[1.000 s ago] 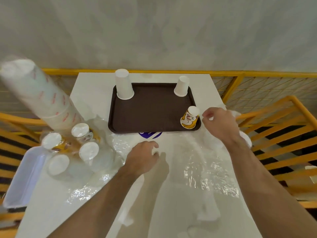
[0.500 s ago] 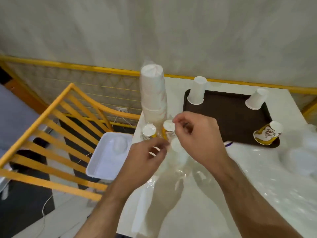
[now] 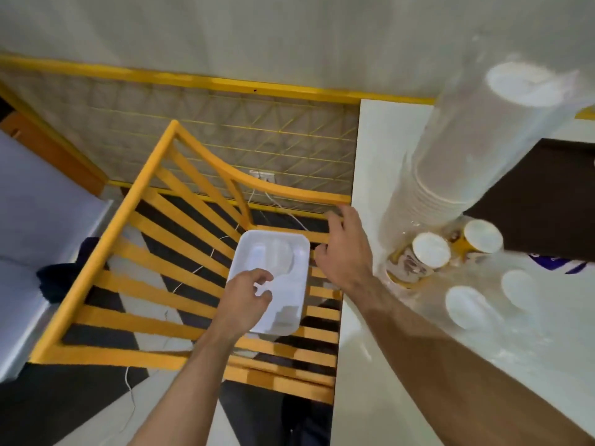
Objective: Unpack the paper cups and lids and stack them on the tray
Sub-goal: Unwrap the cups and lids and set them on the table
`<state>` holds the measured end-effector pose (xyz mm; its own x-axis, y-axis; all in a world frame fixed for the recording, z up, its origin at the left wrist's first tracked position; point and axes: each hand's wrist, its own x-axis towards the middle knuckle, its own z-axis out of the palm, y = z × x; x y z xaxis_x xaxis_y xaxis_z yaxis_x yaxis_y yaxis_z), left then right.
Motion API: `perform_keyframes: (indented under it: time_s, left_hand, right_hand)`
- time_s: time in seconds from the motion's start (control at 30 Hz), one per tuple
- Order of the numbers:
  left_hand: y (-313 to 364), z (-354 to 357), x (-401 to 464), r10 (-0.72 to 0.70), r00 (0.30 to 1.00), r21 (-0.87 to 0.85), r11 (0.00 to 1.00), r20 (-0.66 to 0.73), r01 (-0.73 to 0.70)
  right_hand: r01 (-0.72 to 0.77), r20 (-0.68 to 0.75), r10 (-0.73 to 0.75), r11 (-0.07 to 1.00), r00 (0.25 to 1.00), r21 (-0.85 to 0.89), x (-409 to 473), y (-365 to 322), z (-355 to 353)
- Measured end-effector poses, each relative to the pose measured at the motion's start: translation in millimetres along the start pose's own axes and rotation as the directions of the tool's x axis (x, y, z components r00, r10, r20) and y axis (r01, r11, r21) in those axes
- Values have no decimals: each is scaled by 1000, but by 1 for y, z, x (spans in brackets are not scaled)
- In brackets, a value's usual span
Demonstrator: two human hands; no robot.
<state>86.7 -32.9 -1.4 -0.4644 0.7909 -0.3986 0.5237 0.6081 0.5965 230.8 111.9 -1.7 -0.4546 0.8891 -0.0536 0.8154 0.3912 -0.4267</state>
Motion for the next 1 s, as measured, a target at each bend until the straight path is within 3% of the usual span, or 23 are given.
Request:
perform_keyframes:
  time_s: [0.23, 0.43, 0.73, 0.9, 1.0]
  left_hand:
    - [-45, 28, 101, -13, 989, 255, 967, 145, -24]
    - [-64, 66, 187, -16, 958, 562, 813, 286, -155]
    - [-110, 125, 260, -4, 948, 573, 797, 318, -189]
    - [-110, 132, 271, -14, 974, 583, 803, 225, -123]
    - [-110, 136, 274, -14, 977, 640, 758, 212, -128]
  right_hand:
    - [-39, 42, 55, 946, 998, -320, 40, 18, 43]
    - [-40, -16, 37, 957, 999, -287, 36, 25, 51]
    - [-68, 30, 79, 963, 996, -259, 41, 22, 47]
    - [-72, -12, 71, 971, 997, -227, 40, 25, 51]
    - [-75, -9, 75, 971, 997, -227, 41, 26, 52]
